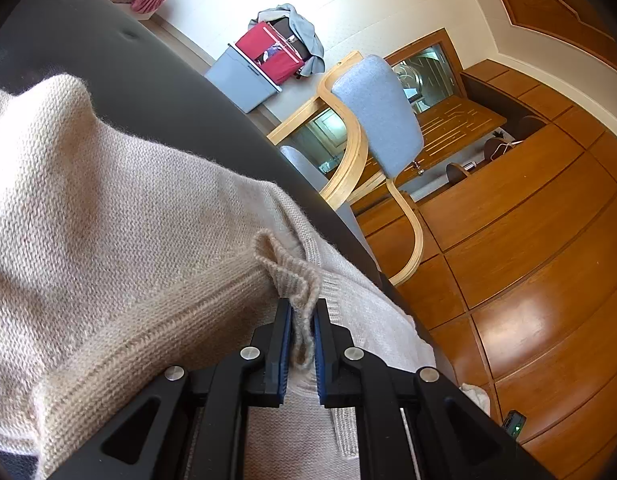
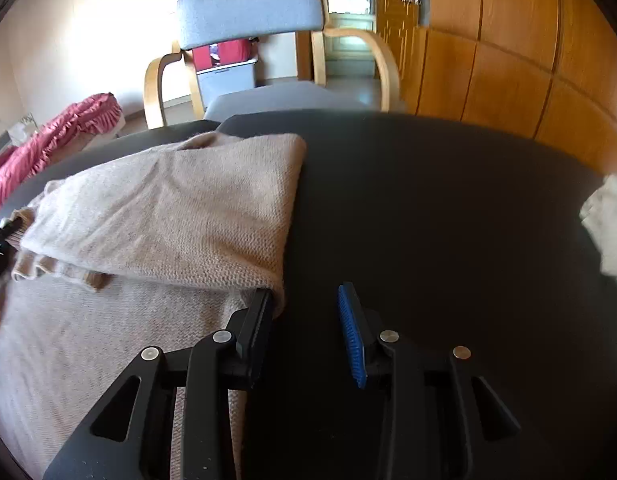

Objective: Fold clothes

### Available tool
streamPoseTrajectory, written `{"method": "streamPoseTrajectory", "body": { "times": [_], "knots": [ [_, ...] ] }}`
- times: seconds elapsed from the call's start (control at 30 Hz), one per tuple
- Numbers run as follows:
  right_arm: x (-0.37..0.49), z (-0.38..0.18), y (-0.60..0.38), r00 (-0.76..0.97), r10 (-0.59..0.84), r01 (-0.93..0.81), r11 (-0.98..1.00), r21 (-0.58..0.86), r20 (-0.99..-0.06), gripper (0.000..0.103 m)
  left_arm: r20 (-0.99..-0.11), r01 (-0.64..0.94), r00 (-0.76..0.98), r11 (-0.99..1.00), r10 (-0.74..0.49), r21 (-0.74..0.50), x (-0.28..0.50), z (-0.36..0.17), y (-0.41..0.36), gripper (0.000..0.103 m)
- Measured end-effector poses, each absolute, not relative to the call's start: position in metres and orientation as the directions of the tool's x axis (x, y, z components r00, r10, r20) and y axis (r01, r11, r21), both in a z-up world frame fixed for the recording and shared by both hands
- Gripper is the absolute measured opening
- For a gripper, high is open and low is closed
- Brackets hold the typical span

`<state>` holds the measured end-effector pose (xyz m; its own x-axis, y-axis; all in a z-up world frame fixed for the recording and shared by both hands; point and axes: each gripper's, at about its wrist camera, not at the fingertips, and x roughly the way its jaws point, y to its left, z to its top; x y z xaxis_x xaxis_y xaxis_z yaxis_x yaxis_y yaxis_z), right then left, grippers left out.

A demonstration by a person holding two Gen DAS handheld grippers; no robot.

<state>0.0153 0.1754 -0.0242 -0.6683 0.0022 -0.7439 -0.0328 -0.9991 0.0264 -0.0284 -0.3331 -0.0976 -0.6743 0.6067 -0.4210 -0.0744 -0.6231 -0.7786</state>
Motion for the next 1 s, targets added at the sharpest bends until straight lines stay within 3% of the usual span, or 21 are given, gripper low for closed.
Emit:
{"method": "streamPoseTrajectory", "body": {
  "times": [0.37, 0.6, 0.73, 1.0],
  "knots": [
    [0.019, -0.016, 0.149, -0.678, -0.074, 0.089, -0.996, 0.018, -0.731, 0.040, -0.411, -0.083, -0.672, -0.614, 0.616, -0.785, -0.022, -0.098, -0.333, 0.007],
    [0.004, -0.025, 0.150, -0.667, 0.059, 0.010, -0.996, -0.089, -0.743, 0.042, -0.434, -0.081, -0.658, -0.631, 0.615, -0.772, -0.020, -0.098, -0.331, 0.007],
    [0.007, -0.025, 0.162, -0.667, 0.112, -0.045, -0.993, -0.111, -0.736, 0.050, -0.451, -0.080, -0.648, -0.643, 0.614, -0.761, -0.019, -0.098, -0.329, 0.007],
    [0.016, -0.023, 0.152, -0.685, 0.217, -0.040, -0.964, -0.262, -0.695, 0.050, -0.469, -0.070, -0.634, -0.649, 0.615, -0.757, -0.016, -0.099, -0.329, 0.007]
  ]
}}
